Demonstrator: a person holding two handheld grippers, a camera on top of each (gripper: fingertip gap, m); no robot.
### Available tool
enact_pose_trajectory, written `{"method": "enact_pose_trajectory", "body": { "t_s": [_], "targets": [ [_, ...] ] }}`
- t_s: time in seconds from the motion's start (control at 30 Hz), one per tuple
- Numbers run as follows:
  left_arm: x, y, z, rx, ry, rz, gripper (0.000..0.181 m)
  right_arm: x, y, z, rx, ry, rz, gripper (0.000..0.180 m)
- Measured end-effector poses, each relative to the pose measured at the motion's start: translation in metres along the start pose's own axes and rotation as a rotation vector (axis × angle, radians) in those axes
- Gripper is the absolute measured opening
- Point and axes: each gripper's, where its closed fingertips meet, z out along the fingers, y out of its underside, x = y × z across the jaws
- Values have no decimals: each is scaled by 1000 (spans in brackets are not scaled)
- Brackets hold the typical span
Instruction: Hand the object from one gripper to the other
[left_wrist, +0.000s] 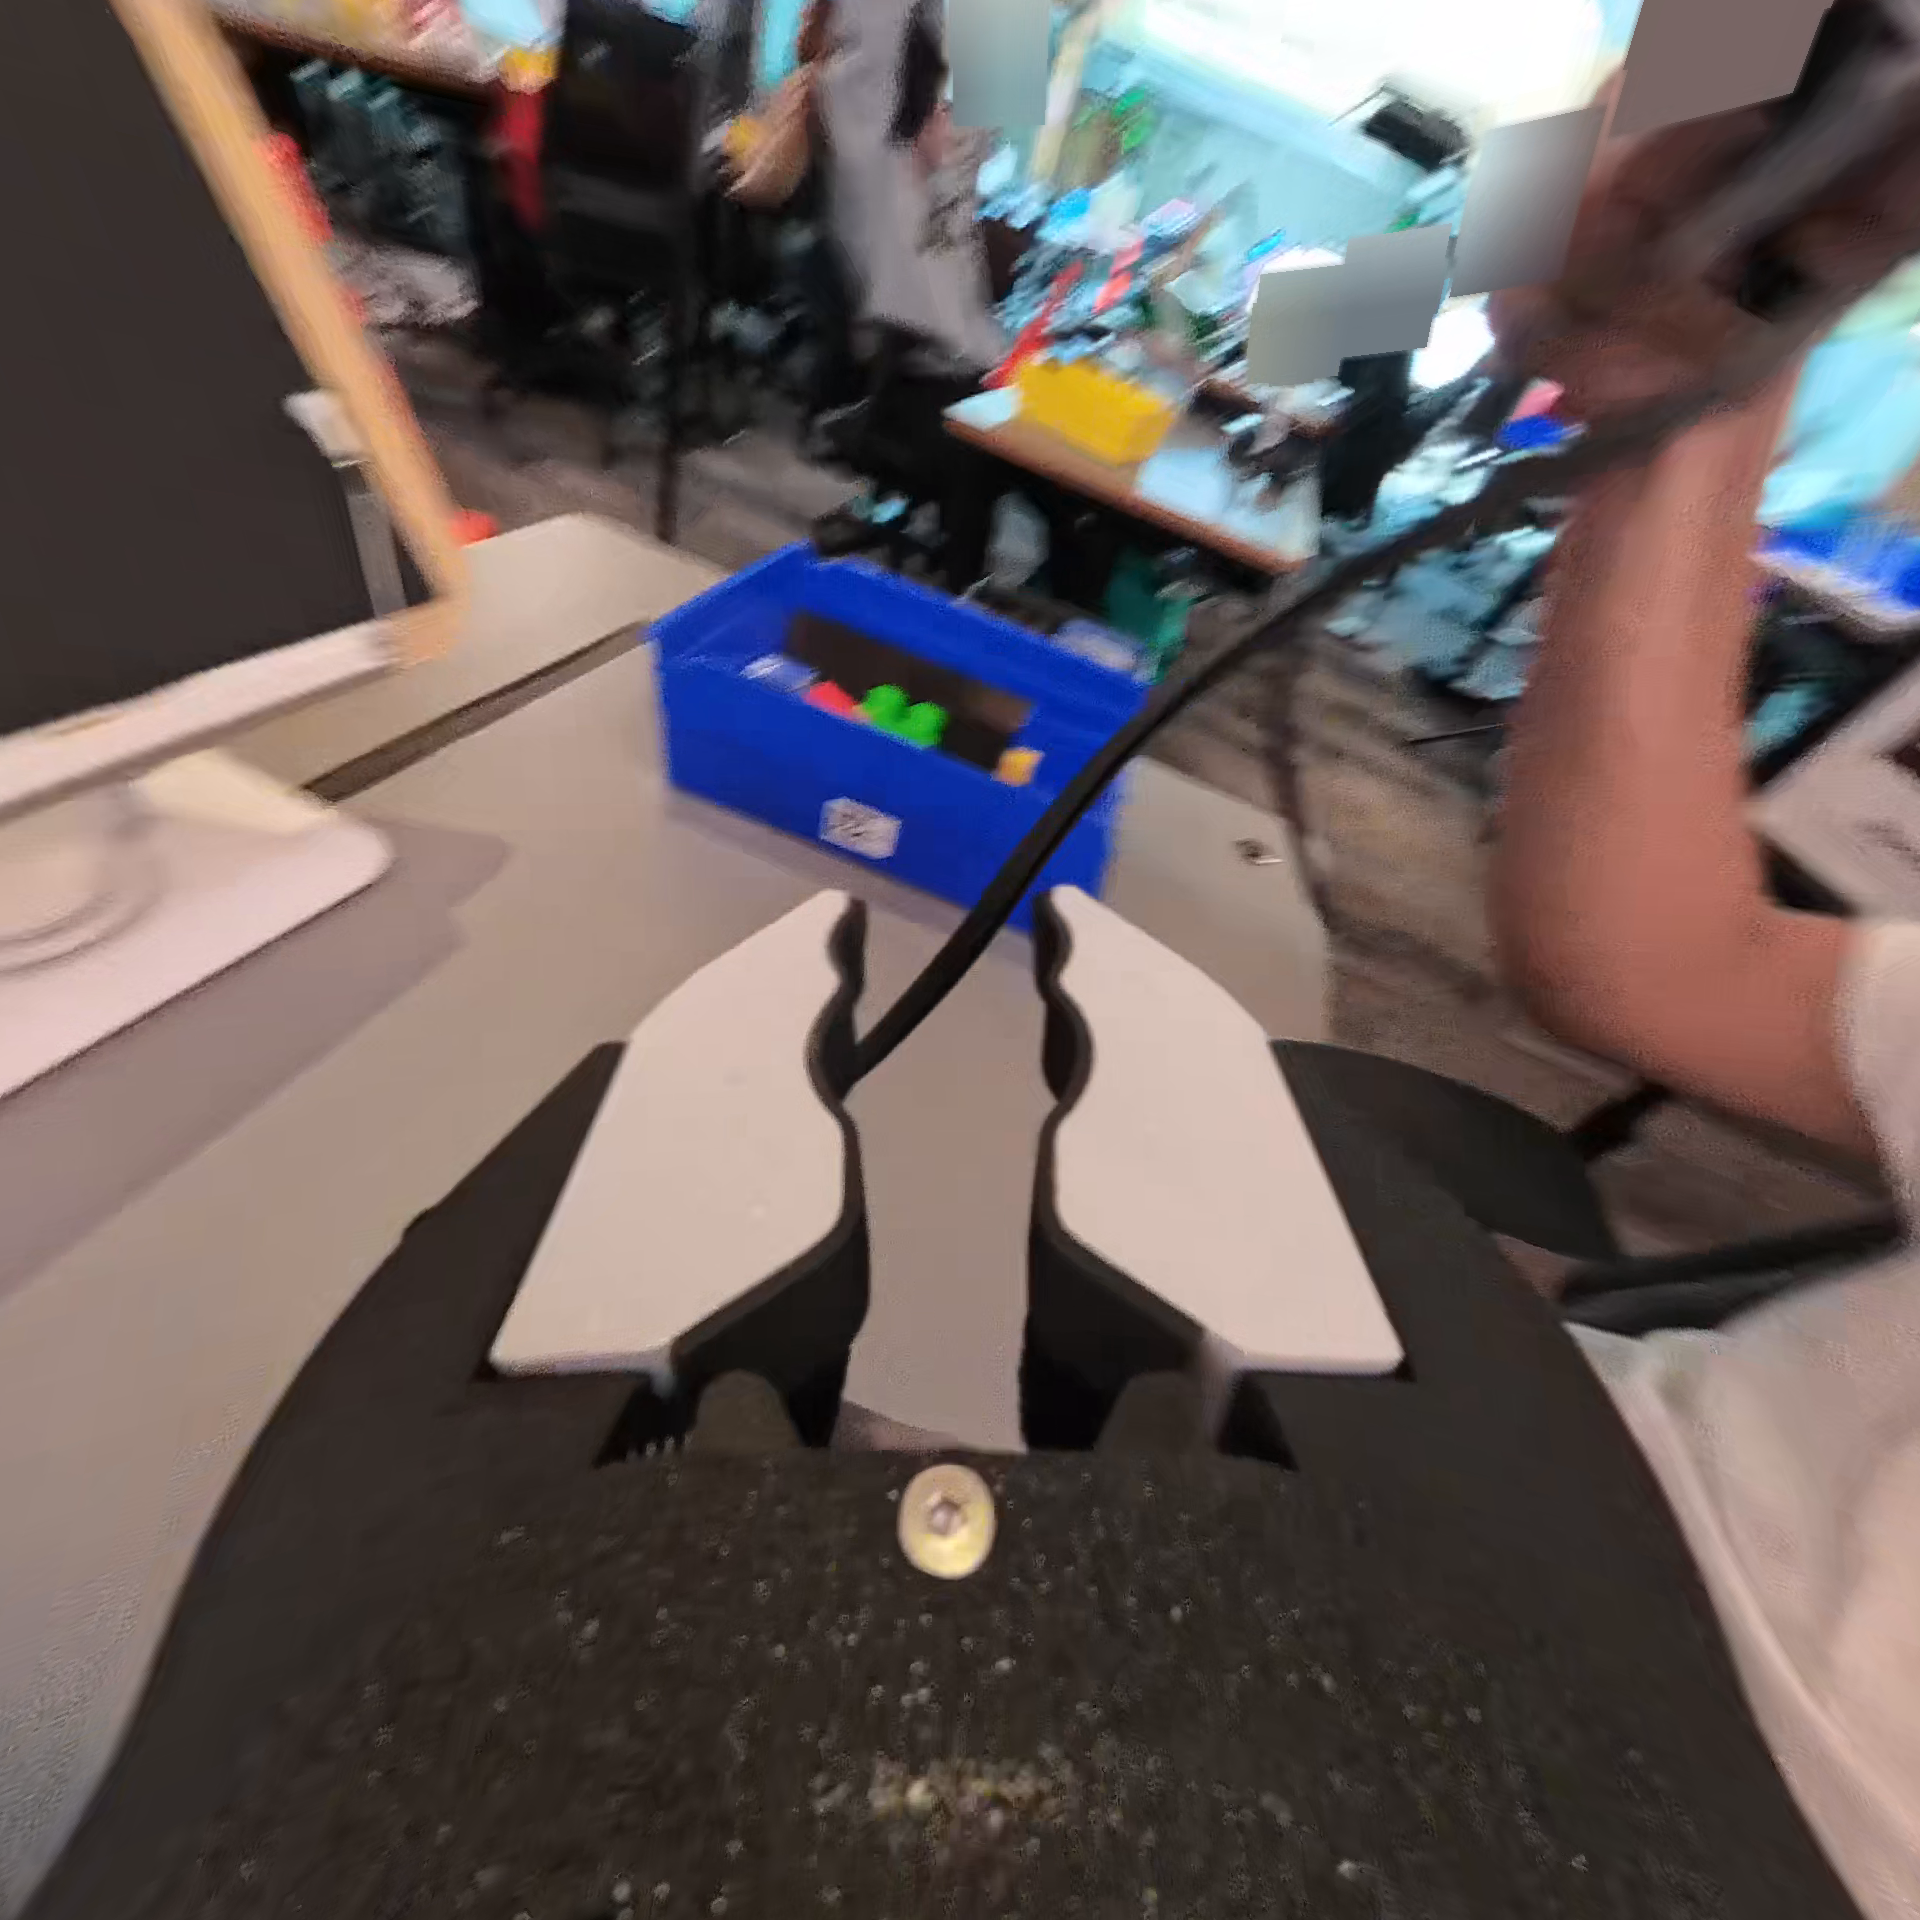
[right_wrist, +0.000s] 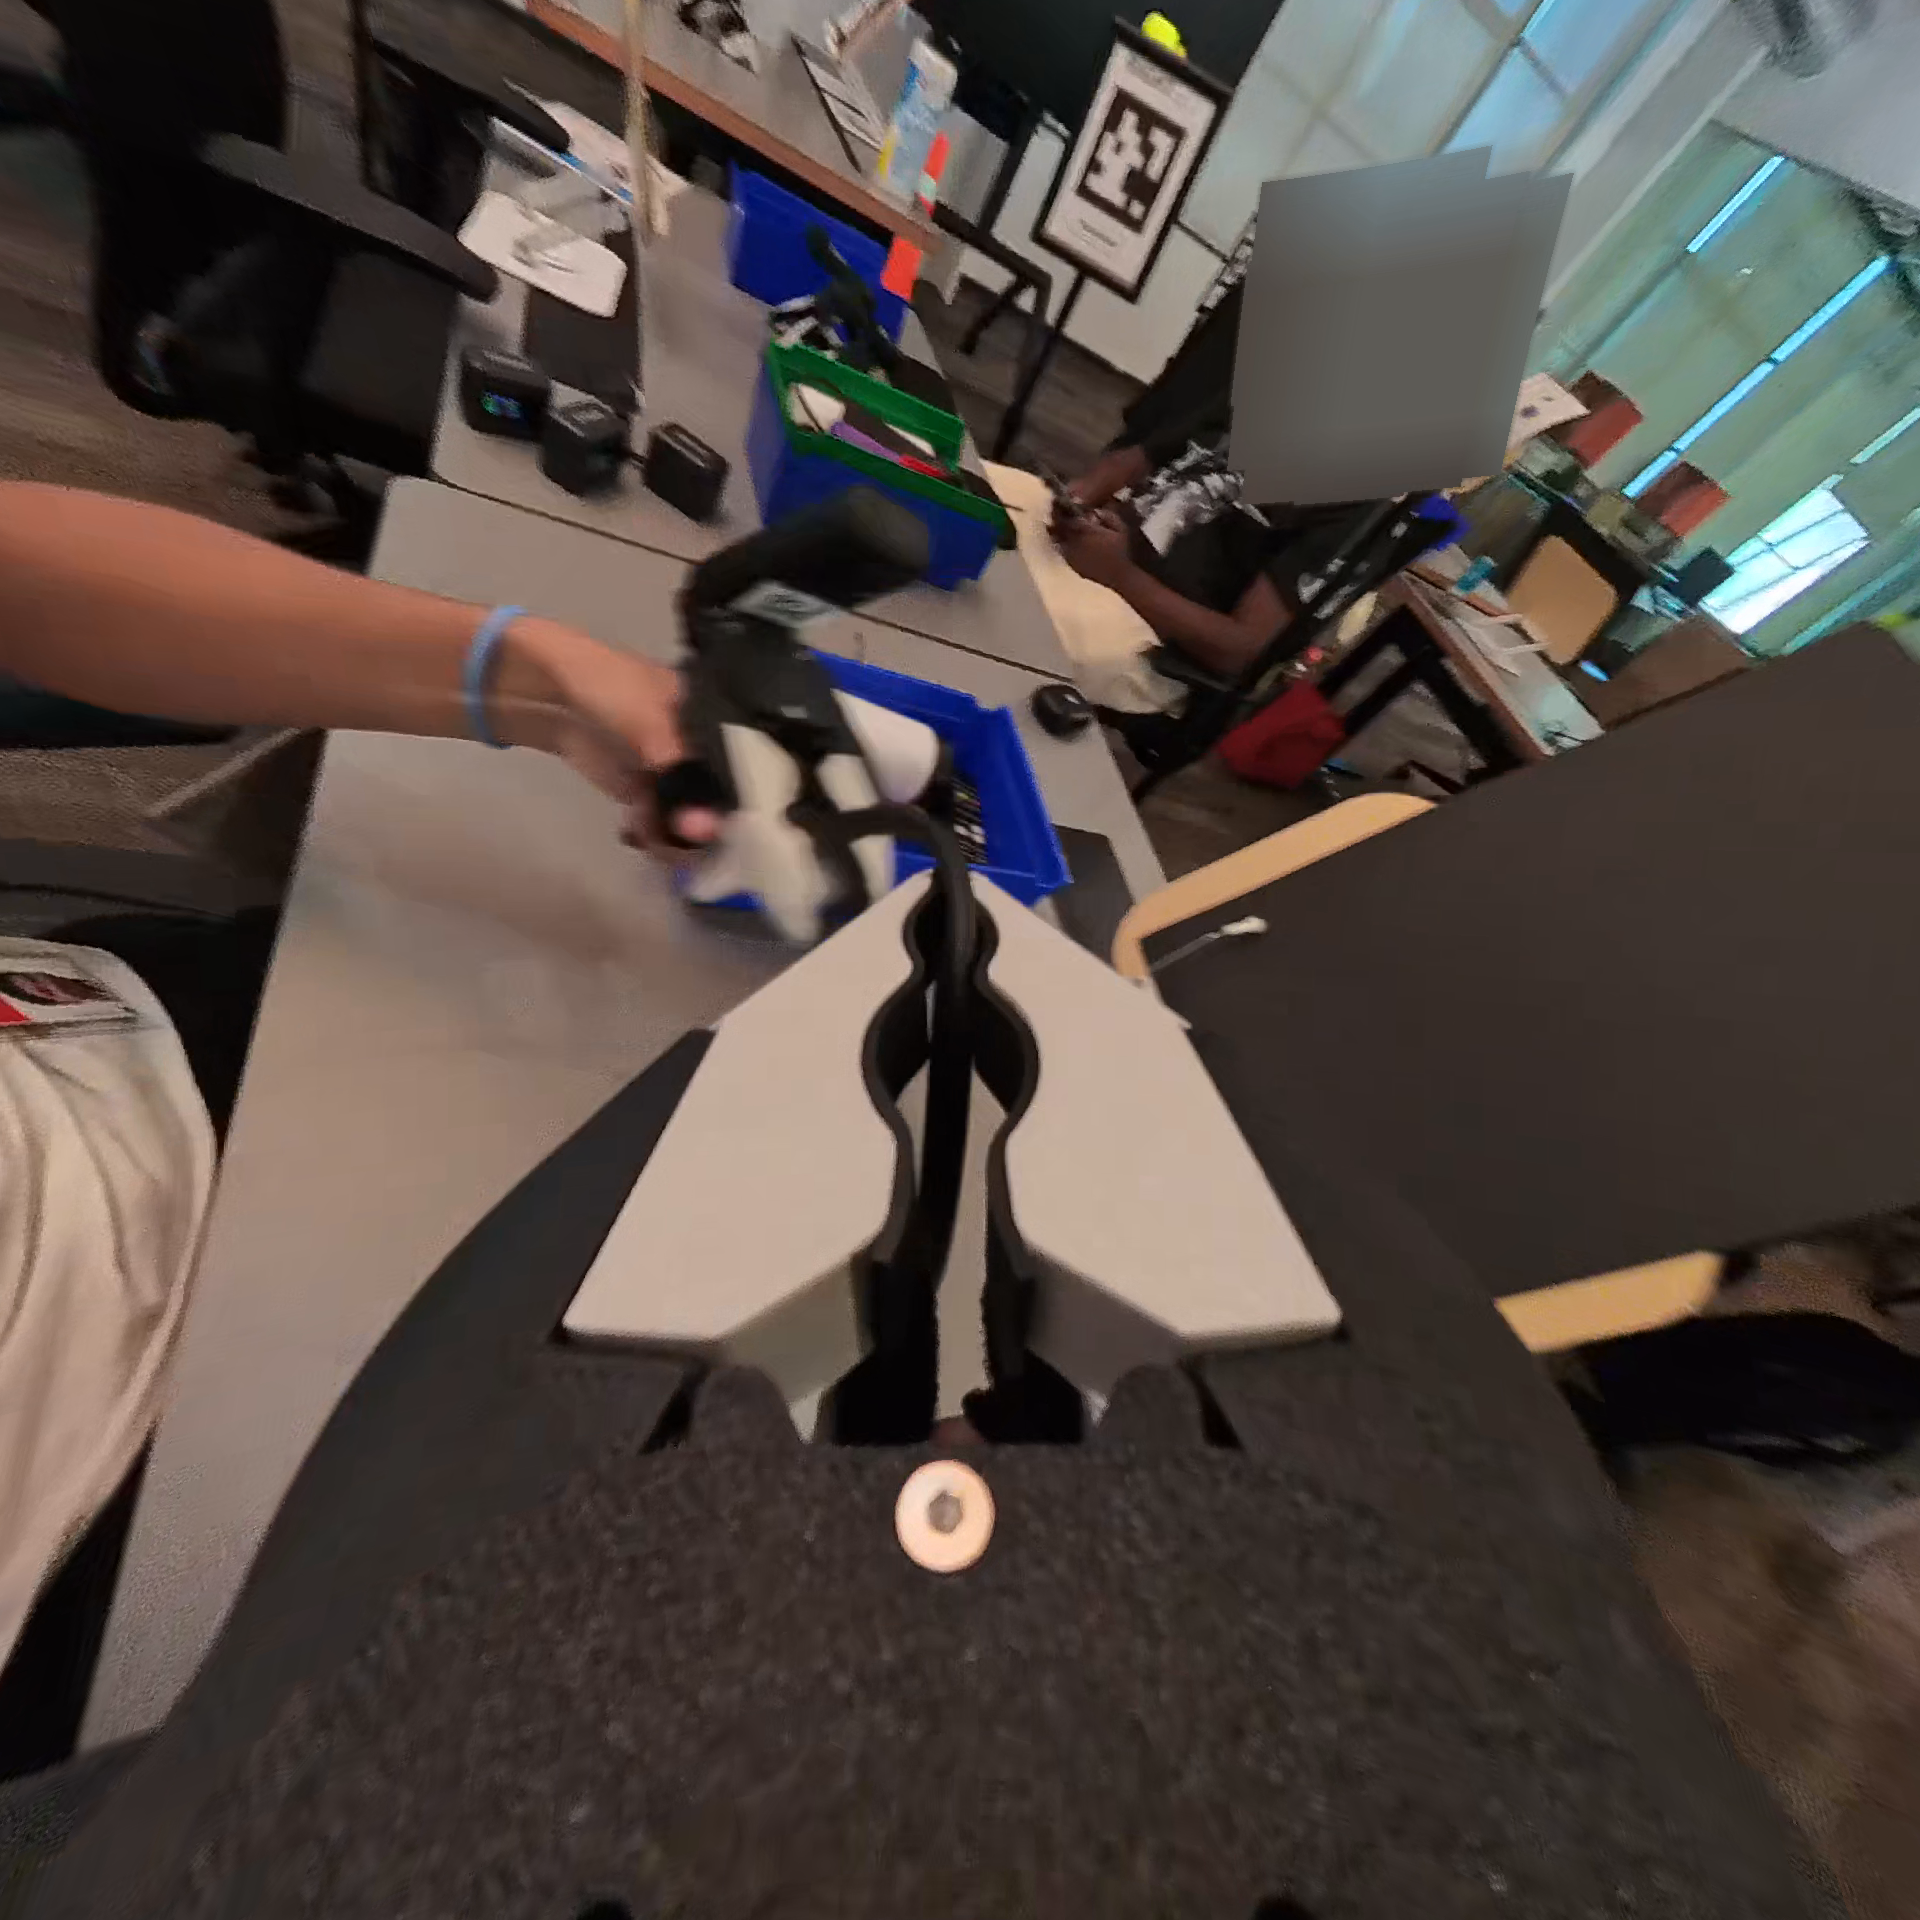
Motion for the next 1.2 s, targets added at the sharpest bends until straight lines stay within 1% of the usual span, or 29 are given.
{"method": "enact_pose_trajectory", "body": {
  "t_s": [0.03,0.13,0.23,0.27,0.33,0.47,0.53,0.6,0.7,0.73,0.83,0.93,0.97,1.07,1.13,1.2],
  "targets": [
    [17,7,-4,31,55,12,39,15,-6,-9,-21,25,-11,0],
    [60,37,-20,110,117,37,54,56,-29,-37,-32,97,-10,0],
    [94,79,-37,144,145,-17,54,100,-41,-68,-42,204,6,0],
    [101,95,-42,127,130,-27,54,114,-41,-77,-57,242,18,0],
    [104,122,-50,89,45,-14,53,140,-32,-96,-102,307,39,0],
    [103,154,-67,92,-73,31,47,178,3,-134,-227,376,55,0],
    [97,157,-73,100,-95,18,46,192,31,-153,-311,404,95,0],
    [88,152,-76,128,-101,-17,46,197,66,-163,-398,414,143,0],
    [77,148,-78,179,-71,-130,46,205,136,-178,-578,498,168,0],
    [73,149,-79,188,-66,-172,46,203,155,-175,-588,496,205,0],
    [69,150,-81,212,-46,-253,45,187,211,-148,-566,427,361,0],
    [66,150,-85,208,-78,-220,43,178,266,-122,-598,410,472,0],
    [65,151,-86,200,-101,-192,43,172,277,-108,-568,377,522,0],
    [62,153,-87,180,-143,-135,41,157,288,-69,-449,262,650,0],
    [63,155,-85,172,-142,-132,41,154,276,-48,-333,195,700,0],
    [63,158,-83,154,-138,-133,41,159,271,-39,-261,188,751,0]
  ]
}}
